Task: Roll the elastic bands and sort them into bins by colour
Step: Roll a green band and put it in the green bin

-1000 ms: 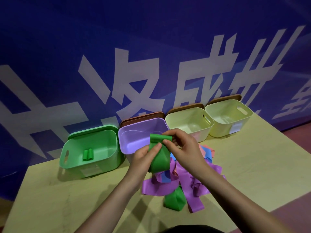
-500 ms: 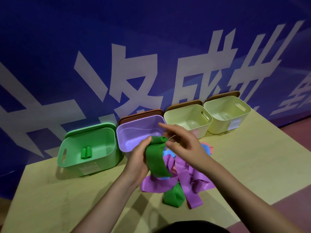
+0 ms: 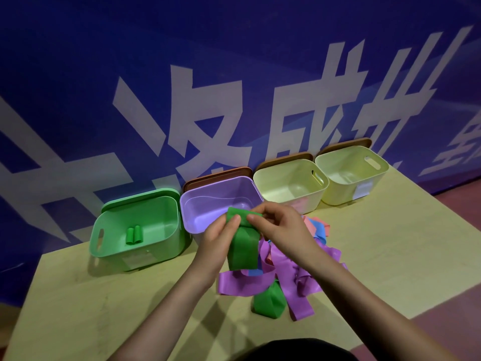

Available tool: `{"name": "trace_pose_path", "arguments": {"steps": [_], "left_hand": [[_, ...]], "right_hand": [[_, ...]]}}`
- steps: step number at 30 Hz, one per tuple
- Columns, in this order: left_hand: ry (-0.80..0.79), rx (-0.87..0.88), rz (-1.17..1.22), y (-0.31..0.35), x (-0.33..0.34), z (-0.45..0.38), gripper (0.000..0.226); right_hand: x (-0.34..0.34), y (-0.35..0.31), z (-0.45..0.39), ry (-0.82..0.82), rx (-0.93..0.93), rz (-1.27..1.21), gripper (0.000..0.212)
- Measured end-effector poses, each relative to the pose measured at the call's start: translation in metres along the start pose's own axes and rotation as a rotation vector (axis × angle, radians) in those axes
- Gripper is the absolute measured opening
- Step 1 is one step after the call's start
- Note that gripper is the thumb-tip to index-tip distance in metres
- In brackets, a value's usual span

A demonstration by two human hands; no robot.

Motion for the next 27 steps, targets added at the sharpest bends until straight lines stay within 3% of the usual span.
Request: {"name": "trace_pose_path", "arguments": {"steps": [3, 6, 10, 13, 15, 23, 27], "left_hand": [[0.007, 0.105, -0.201, 0.004, -0.002, 0.001, 0.021], [0.025, 0.123, -0.183, 0.006, 0.001, 0.002, 0.023], [0.058, -0.058, 0.033, 0.000, 0.006, 0.005, 0.019], [0.044, -0.206, 0.163, -0.009, 0.007, 0.008, 0.051], [0.050, -0.212, 0.210, -0.010, 0.007, 0.009, 0.057], [0.036, -0.190, 0.194, -0.009, 0.007, 0.004, 0.043], [0.009, -0.166, 0.163, -0.010, 0.006, 0.003, 0.028]], "right_hand": [[-0.001, -0.003, 0.004, 0.051, -0.109, 0.176, 0.018], [-0.003, -0.008, 0.008, 0.095, -0.222, 0.281, 0.019], [-0.007, -0.005, 0.005, 0.171, -0.214, 0.206, 0.014], [-0.010, -0.005, 0.004, 0.200, -0.257, 0.204, 0.021], [-0.012, -0.009, 0.007, 0.209, -0.356, 0.302, 0.024], [-0.009, -0.013, 0.012, 0.165, -0.537, 0.460, 0.021], [-0.011, -0.009, 0.010, 0.136, -0.492, 0.398, 0.020]]}}
Point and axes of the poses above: each hand's wrist, its own z-axis away from the middle knuckle, its own x-axis out of the palm, y = z × x, the point moved 6 cm from there along -z, towards the middle knuckle, and after that the axes turned 5 degrees about x, right-handed, at the moved point
